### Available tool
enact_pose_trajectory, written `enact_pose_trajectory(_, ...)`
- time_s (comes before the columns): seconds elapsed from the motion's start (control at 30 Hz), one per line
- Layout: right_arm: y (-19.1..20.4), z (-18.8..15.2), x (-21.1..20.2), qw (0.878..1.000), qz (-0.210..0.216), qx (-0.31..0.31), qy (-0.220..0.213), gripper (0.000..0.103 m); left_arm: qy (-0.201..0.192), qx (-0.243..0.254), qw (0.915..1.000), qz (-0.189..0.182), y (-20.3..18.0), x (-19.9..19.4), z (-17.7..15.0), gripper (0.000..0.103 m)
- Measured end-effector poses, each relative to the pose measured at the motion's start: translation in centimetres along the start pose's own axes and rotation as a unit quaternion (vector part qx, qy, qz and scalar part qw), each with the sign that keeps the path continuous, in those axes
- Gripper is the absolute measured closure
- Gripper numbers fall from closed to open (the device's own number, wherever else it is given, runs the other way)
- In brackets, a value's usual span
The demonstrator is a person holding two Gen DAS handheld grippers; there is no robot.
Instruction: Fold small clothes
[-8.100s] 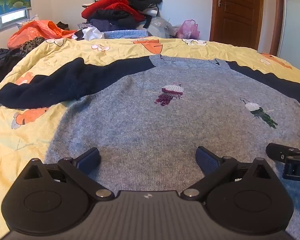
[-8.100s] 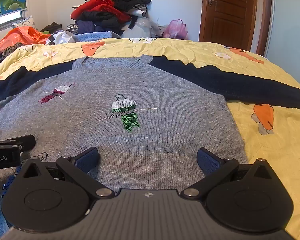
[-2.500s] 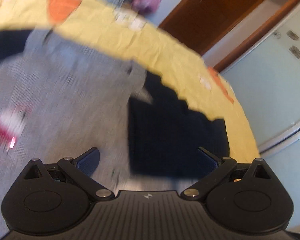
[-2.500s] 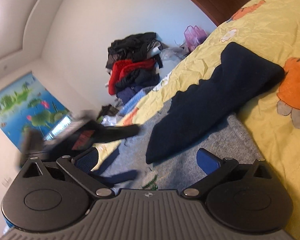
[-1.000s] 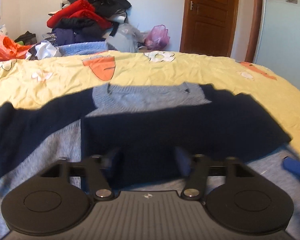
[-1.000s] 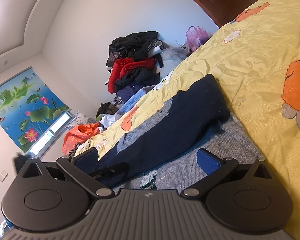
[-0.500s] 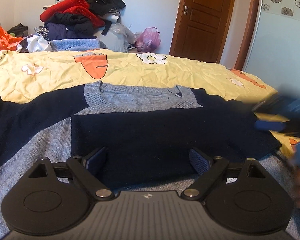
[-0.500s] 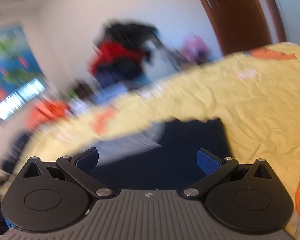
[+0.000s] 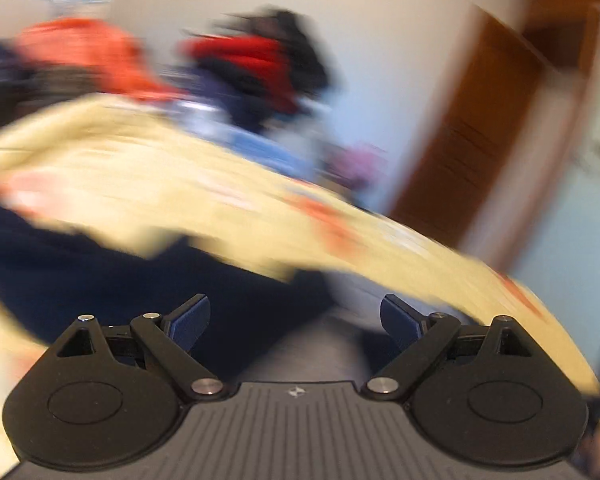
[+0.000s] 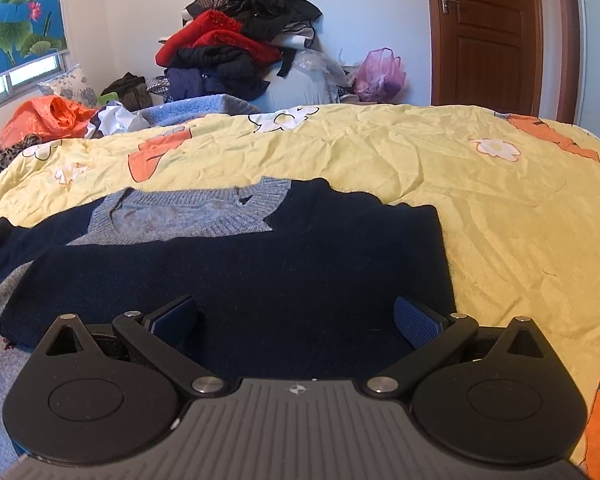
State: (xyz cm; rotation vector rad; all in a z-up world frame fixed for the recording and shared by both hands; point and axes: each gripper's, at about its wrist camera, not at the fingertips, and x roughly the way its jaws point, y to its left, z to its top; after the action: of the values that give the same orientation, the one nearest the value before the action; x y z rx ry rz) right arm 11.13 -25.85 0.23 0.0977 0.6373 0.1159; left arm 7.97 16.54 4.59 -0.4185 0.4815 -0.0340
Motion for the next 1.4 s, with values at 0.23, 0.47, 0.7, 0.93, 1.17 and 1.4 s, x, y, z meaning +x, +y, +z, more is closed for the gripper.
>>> enact_pose_trajectory(0.23, 0.3, 0.0, 0.1, 1.0, -0.009, -0.009, 0.003, 0.0, -0.066, -0.31, 0.9383, 0.138, 20.9, -3.1, 3.8, 0.01)
enact_pose_trajectory(0.47, 0.4, 0.1, 0.1, 1.0, -0.009, -0.009, 0.003, 0.0, -0.061, -0.376, 0.9188, 0.102, 26.1, -0.2, 3.4, 0.011)
enact_pose_trajectory(0.7, 0.4, 0.1, 0.1, 1.0, -0.009, -0.009, 0.002, 0.0, -0.037, -0.282, 0.9451, 0.16, 24.7, 1.3, 4.9, 0.091)
enact_pose_trajectory(0.93, 0.4, 0.1, 0.1, 1.0, -0.005, -0.004, 0.0, 0.0, -0.102, -0.092, 0.9688, 0.206, 14.1, -0.5, 7.4, 0.096)
enact_pose_trajectory(1.17, -0.1, 0.1, -0.1, 1.0, 0.009, 0.017, -0.009, 0.0, -0.105, 0.17, 0.9789, 0.044, -8.1, 0.0, 0.6, 0.096)
enact_pose_trajectory(1.4, -0.7, 0.0, -0.3, 0.999, 0.023, 0.036, -0.015, 0.0, 0.04, 0.407, 0.9126, -0.01, -22.3, 3.8, -14.4, 0.09)
